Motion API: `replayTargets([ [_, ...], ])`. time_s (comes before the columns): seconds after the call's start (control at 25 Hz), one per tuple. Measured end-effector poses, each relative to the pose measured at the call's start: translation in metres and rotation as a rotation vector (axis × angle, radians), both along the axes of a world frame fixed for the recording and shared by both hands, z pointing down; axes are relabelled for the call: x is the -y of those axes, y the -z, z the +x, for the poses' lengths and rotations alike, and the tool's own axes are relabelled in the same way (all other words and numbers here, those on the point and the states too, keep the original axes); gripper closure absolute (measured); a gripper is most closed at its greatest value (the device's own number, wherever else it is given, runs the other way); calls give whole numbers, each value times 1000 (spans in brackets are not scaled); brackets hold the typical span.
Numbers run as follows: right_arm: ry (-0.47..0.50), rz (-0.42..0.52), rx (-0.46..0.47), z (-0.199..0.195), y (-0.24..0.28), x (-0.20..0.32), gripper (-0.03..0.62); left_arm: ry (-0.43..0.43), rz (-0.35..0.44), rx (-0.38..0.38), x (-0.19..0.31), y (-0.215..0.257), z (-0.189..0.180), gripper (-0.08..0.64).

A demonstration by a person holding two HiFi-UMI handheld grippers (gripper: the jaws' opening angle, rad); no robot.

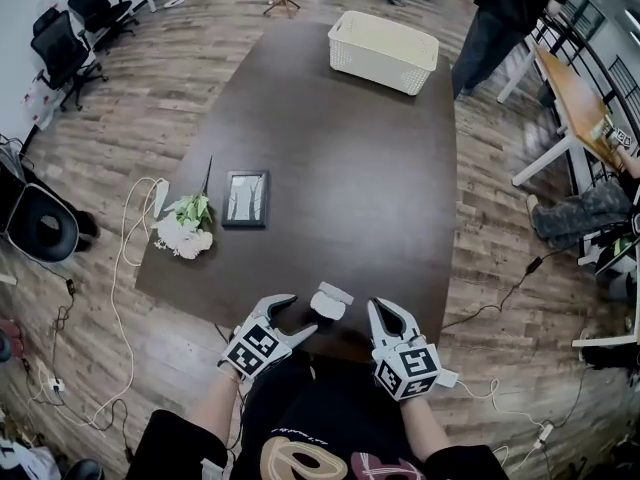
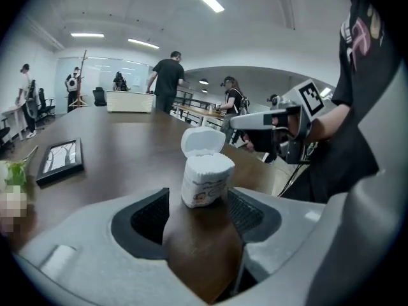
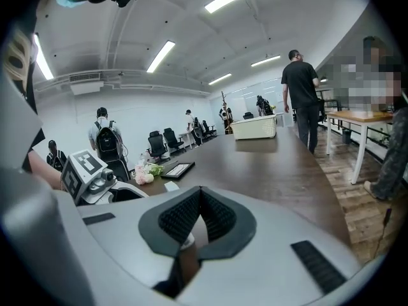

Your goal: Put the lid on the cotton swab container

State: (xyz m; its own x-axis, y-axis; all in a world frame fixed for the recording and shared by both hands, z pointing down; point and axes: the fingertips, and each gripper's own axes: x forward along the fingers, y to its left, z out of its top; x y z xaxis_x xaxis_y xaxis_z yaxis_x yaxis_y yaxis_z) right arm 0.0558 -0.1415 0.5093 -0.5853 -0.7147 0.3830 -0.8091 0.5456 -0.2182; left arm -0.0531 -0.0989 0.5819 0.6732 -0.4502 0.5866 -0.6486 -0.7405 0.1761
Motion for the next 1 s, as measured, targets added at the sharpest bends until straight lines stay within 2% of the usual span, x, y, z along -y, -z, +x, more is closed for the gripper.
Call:
replayTargets([
  [0.2,-27,-6,-11,-3,0,1,584,-161,-49,29,1,-14,7,287],
  [0.36,-39,-7,-17,-8,0,1,584,-202,-45,10,10,-16,11,284],
  [0.6,-53,-28,-47,-10,-5,1,584,-315,-45,27,16,-26,19,261],
  [0.8,-63,-54,-44,-4,-8,4,584,-409,-52,9,18,-25,32,258],
  [1.0,-79,-63,-55,-5,-13,6,584,-478,-58,40,18,-30,37,258],
])
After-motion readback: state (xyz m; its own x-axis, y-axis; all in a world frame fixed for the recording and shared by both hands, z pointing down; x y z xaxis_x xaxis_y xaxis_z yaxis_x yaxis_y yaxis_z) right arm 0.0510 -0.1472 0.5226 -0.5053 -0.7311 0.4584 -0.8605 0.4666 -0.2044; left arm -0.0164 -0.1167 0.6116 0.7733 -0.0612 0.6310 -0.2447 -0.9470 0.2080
